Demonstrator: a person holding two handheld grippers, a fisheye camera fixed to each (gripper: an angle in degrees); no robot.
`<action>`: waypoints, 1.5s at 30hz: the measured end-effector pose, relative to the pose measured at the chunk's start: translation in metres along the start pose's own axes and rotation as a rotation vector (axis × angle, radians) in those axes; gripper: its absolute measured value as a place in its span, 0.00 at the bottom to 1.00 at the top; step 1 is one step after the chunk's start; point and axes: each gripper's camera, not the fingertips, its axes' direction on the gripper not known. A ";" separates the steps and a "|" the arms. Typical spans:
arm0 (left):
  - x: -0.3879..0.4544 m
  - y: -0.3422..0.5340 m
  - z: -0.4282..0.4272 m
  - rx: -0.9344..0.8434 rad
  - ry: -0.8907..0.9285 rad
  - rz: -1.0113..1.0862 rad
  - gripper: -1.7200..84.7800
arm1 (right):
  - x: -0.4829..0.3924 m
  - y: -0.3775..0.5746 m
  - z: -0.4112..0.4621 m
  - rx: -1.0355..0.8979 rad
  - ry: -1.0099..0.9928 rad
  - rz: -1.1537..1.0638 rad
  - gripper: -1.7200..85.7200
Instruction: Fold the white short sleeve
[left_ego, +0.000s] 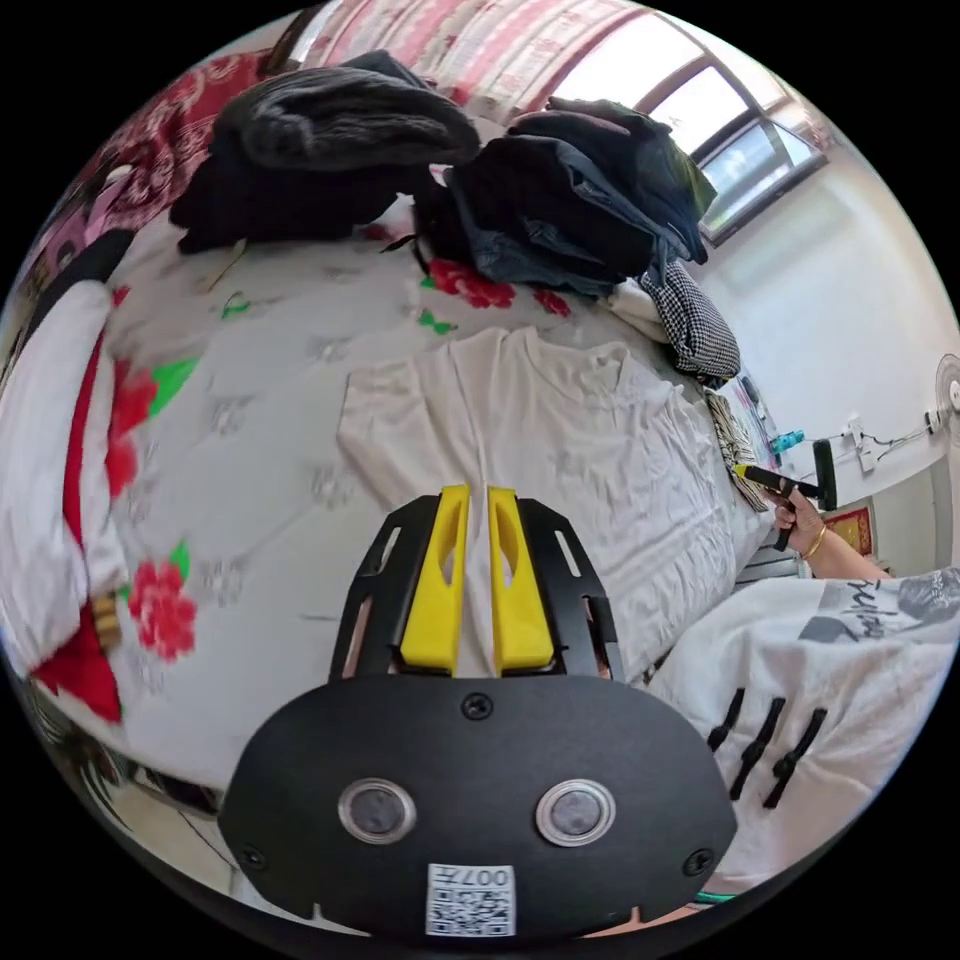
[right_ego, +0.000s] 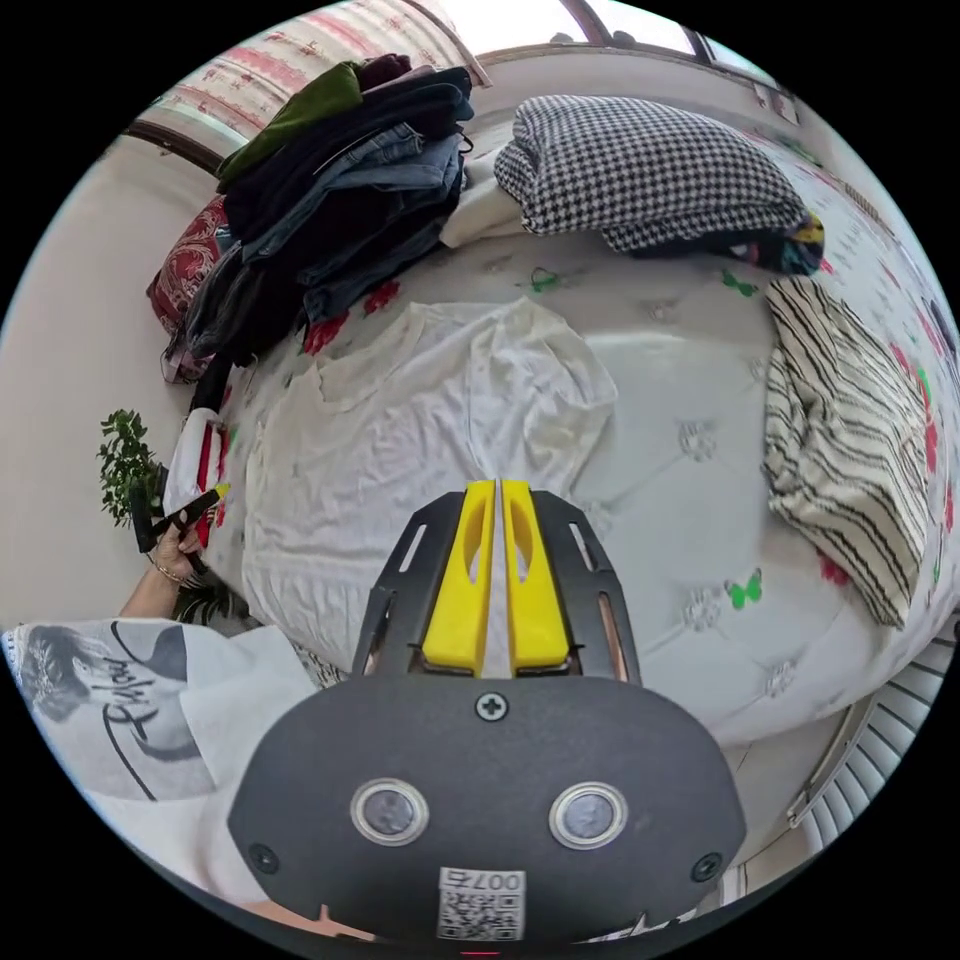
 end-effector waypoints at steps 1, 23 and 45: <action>0.005 -0.022 0.010 -0.001 -0.015 0.026 0.05 | -0.003 -0.007 0.003 0.001 0.009 -0.003 0.02; 0.034 -0.108 0.058 0.032 -0.078 0.016 0.01 | 0.095 -0.050 -0.012 0.004 -0.003 0.028 0.02; 0.035 -0.152 0.109 0.003 -0.162 -0.003 0.01 | 0.009 -0.140 0.102 0.004 -0.077 -0.370 0.02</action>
